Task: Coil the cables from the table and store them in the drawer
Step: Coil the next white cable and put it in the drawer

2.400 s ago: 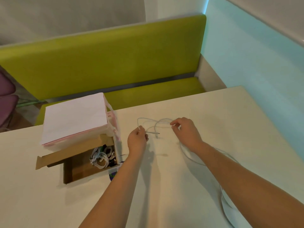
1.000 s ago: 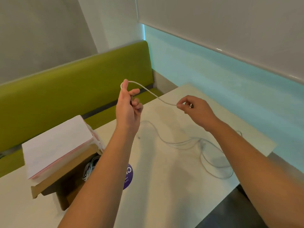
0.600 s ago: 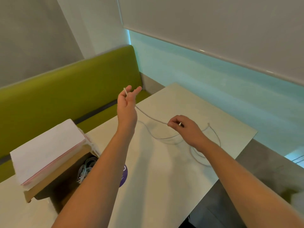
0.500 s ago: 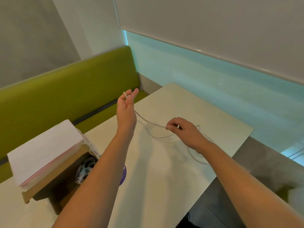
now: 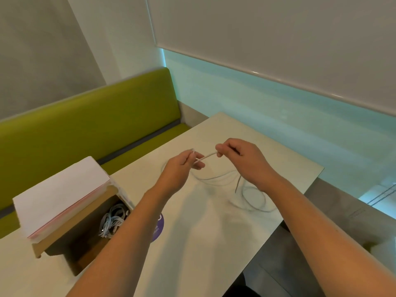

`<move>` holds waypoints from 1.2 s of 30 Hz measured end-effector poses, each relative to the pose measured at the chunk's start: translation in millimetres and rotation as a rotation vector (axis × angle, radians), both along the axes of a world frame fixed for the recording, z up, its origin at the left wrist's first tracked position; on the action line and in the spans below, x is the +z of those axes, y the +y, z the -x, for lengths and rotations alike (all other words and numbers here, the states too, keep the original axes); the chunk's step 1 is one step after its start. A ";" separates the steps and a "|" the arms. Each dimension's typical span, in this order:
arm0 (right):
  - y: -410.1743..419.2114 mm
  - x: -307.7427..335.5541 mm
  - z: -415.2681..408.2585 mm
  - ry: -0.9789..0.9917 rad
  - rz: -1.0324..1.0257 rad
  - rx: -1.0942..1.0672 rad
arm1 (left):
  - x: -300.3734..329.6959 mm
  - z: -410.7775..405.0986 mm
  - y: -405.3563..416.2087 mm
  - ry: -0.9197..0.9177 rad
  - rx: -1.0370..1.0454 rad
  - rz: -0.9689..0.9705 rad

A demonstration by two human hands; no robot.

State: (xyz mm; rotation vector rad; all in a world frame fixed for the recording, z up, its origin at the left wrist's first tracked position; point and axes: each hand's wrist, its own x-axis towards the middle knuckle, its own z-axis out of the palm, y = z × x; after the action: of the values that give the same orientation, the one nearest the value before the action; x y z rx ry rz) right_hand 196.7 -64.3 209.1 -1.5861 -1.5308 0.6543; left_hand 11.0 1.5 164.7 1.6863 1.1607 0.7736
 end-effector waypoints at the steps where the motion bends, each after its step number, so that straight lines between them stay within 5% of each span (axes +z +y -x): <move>1: 0.7 1.9 2.7 -0.019 -0.013 -0.005 | 1.4 2.6 -4.4 -0.002 -0.021 0.003; 7: 13.4 8.2 24.4 -0.002 -0.103 -0.089 | 14.6 16.1 -17.5 -0.153 -0.145 0.035; 16: 35.1 4.7 48.7 0.006 -0.101 -0.177 | 40.3 27.1 -30.1 -0.660 -0.275 0.402; 22: 38.4 -5.9 64.8 0.067 -0.006 -0.057 | 52.5 24.4 -19.1 -0.860 -0.149 0.430; 29: 24.5 -51.3 85.9 0.159 0.088 0.026 | 46.9 26.9 -7.5 -0.758 -0.029 0.221; 36: 17.5 -62.6 89.9 -0.049 0.188 0.097 | 31.6 32.3 10.4 -0.589 0.148 0.095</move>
State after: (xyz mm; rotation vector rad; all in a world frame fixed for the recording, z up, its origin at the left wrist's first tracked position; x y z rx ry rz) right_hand 106.8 -46.9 146.5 -1.6850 -1.6298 0.8404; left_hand -21.3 11.9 196.4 1.1802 0.8888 1.1891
